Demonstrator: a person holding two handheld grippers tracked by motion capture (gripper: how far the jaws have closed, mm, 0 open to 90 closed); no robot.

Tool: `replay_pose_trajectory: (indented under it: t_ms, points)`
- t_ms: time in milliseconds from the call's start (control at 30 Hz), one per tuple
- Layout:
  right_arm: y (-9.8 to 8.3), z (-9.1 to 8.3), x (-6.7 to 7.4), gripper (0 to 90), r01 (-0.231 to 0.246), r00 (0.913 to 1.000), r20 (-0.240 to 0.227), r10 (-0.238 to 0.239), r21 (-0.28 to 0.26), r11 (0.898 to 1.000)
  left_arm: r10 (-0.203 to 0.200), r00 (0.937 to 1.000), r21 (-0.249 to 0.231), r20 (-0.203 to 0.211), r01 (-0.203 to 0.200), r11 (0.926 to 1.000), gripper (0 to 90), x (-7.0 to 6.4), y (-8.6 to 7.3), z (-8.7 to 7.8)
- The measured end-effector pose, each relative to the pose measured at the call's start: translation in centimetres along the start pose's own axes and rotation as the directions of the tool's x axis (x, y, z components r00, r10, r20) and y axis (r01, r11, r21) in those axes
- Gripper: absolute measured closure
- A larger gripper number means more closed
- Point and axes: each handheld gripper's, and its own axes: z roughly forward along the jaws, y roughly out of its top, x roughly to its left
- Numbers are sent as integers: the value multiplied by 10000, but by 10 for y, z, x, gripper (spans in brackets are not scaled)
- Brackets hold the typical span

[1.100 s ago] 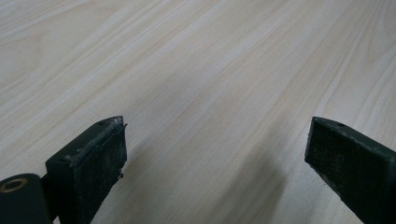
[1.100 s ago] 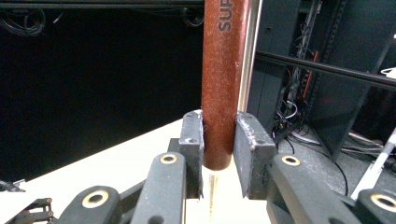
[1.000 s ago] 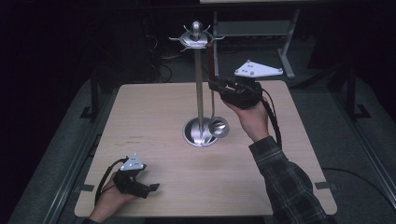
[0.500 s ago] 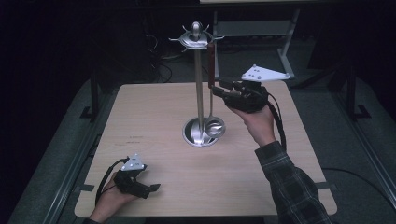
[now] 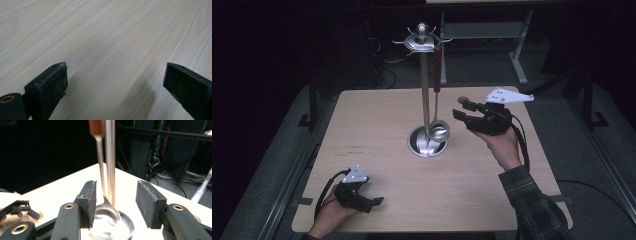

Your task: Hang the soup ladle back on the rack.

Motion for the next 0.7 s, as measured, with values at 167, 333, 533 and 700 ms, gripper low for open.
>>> replay_pose_trajectory:
  t_ms: [167, 333, 533, 700]
  points:
    - [-21, -5, -7, 481, -156, 9998, 100, 153, 368, 9992, 155, 9999, 103, 13, -155, 9998, 50, 1, 0, 0]
    - [-45, -11, -14, 442, -169, 9995, 269, 146, 847, 9963, 122, 9999, 156, 85, -123, 9998, 50, 0, -1, 1]
    - [-77, -21, -18, 401, -264, 9990, 397, 209, 1411, 9896, 75, 9999, 119, 88, -76, 9999, 50, 0, -1, 2]
    - [-100, -30, -21, 382, -301, 9983, 543, 213, 1679, 9853, -13, 10000, -12, 27, 13, 10000, 50, 0, -1, 3]
